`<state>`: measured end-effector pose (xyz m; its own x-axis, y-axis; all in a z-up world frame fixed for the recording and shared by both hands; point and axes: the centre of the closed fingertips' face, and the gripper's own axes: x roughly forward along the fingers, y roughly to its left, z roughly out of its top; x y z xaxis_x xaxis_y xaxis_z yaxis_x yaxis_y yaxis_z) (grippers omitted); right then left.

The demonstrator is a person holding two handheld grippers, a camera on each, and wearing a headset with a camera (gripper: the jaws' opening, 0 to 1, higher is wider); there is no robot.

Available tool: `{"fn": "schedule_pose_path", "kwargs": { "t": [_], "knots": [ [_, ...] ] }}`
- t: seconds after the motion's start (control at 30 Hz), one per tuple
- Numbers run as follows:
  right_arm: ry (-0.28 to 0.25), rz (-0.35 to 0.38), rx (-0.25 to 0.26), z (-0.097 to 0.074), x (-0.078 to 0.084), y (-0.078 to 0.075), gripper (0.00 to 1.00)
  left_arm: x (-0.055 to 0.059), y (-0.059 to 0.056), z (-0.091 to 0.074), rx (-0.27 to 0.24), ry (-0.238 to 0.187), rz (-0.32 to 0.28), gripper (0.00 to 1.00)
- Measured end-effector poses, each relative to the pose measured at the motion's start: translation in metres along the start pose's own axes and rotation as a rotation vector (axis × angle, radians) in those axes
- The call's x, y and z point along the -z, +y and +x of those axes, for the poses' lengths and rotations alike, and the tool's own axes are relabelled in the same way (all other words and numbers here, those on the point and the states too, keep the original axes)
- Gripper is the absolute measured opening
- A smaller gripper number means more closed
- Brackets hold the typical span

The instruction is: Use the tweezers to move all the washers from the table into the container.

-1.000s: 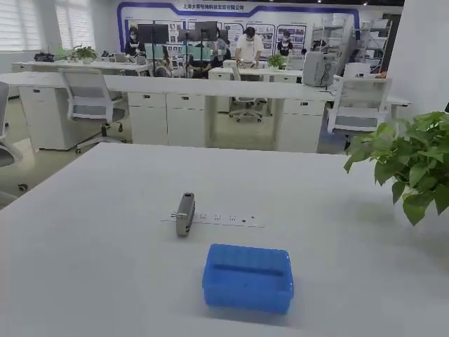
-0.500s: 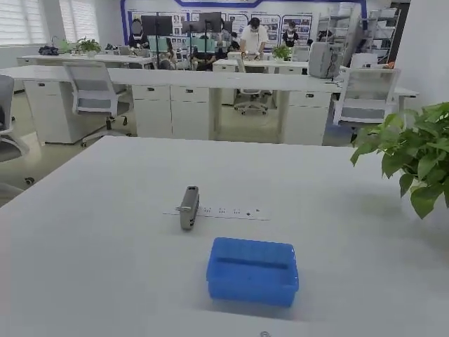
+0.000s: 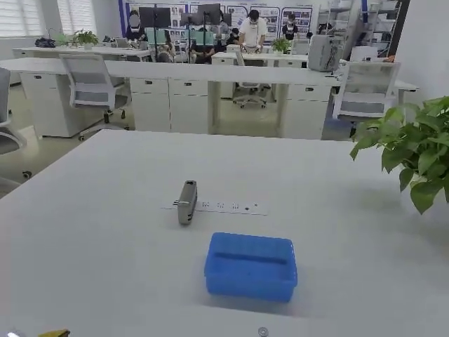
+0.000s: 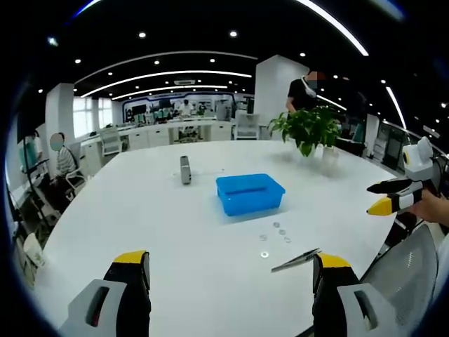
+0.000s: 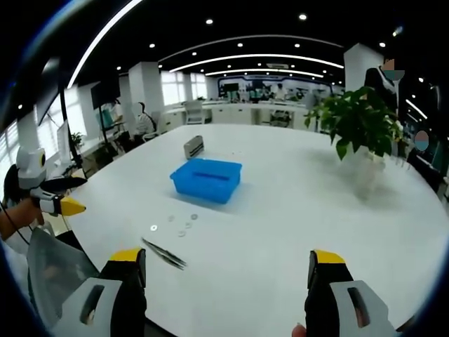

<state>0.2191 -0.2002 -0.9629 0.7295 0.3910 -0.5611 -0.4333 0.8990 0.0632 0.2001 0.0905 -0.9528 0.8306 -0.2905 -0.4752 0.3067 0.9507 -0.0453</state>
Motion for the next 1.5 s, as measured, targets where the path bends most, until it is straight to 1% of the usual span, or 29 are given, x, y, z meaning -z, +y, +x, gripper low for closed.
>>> {"fn": "schedule_pose_path", "kwargs": {
  "t": [0.07, 0.13, 0.2, 0.27, 0.33, 0.47, 0.67, 0.77, 0.87, 0.97, 1.0, 1.13, 1.2, 1.23, 1.4, 1.43, 1.47, 1.5],
  "knots": [
    [0.006, 0.002, -0.003, 0.002, 0.001, 0.000, 0.95, 0.000, 0.000, 0.002, 0.003, 0.002, 0.001, 0.99],
    [0.015, 0.001, -0.007, 0.003, 0.002, 0.000, 0.94, -0.003, 0.000, 0.003, 0.004, -0.013, 0.006, 0.99],
    [0.017, -0.008, -0.010, 0.004, 0.002, 0.001, 0.94, -0.004, -0.002, 0.005, 0.010, -0.024, 0.007, 0.99],
    [0.025, -0.017, -0.008, 0.005, 0.002, 0.001, 0.94, -0.004, -0.005, 0.008, 0.025, -0.024, 0.010, 0.97],
    [0.032, -0.020, -0.008, 0.007, 0.003, 0.001, 0.94, -0.001, -0.007, 0.011, 0.041, -0.005, 0.024, 0.91],
    [0.041, -0.027, -0.009, 0.009, 0.004, 0.001, 0.94, 0.003, -0.009, 0.018, 0.053, 0.020, 0.055, 0.92],
    [0.052, -0.019, -0.006, 0.015, 0.008, -0.002, 0.94, 0.006, -0.012, 0.026, 0.093, 0.044, 0.073, 0.90],
    [0.067, -0.024, -0.009, 0.018, 0.011, -0.002, 0.94, 0.009, -0.015, 0.031, 0.122, 0.068, 0.113, 0.89],
    [0.076, -0.031, -0.015, 0.019, 0.013, -0.001, 0.93, 0.010, -0.018, 0.037, 0.157, 0.088, 0.150, 0.85],
    [0.078, -0.031, -0.029, 0.020, 0.013, 0.001, 0.92, 0.011, -0.023, 0.044, 0.189, 0.109, 0.180, 0.77],
    [0.077, -0.027, -0.034, 0.020, 0.013, 0.001, 0.92, 0.012, -0.026, 0.046, 0.208, 0.112, 0.196, 0.73],
    [0.085, -0.022, -0.045, 0.021, 0.016, 0.004, 0.92, 0.018, -0.035, 0.057, 0.242, 0.145, 0.244, 0.69],
    [0.093, -0.030, -0.045, 0.021, 0.018, 0.005, 0.91, 0.022, -0.041, 0.061, 0.271, 0.155, 0.273, 0.67],
    [0.097, -0.034, -0.046, 0.022, 0.019, 0.005, 0.91, 0.026, -0.044, 0.063, 0.291, 0.173, 0.293, 0.65],
    [0.115, -0.040, -0.052, 0.021, 0.024, 0.007, 0.91, 0.037, -0.057, 0.073, 0.375, 0.235, 0.376, 0.47],
    [0.116, -0.041, -0.052, 0.021, 0.025, 0.007, 0.91, 0.039, -0.059, 0.075, 0.386, 0.244, 0.385, 0.44],
    [0.119, -0.041, -0.053, 0.021, 0.026, 0.007, 0.91, 0.044, -0.062, 0.078, 0.412, 0.268, 0.397, 0.39],
    [0.121, -0.040, -0.054, 0.021, 0.027, 0.007, 0.91, 0.047, -0.064, 0.080, 0.427, 0.280, 0.400, 0.36]
  ]
}}
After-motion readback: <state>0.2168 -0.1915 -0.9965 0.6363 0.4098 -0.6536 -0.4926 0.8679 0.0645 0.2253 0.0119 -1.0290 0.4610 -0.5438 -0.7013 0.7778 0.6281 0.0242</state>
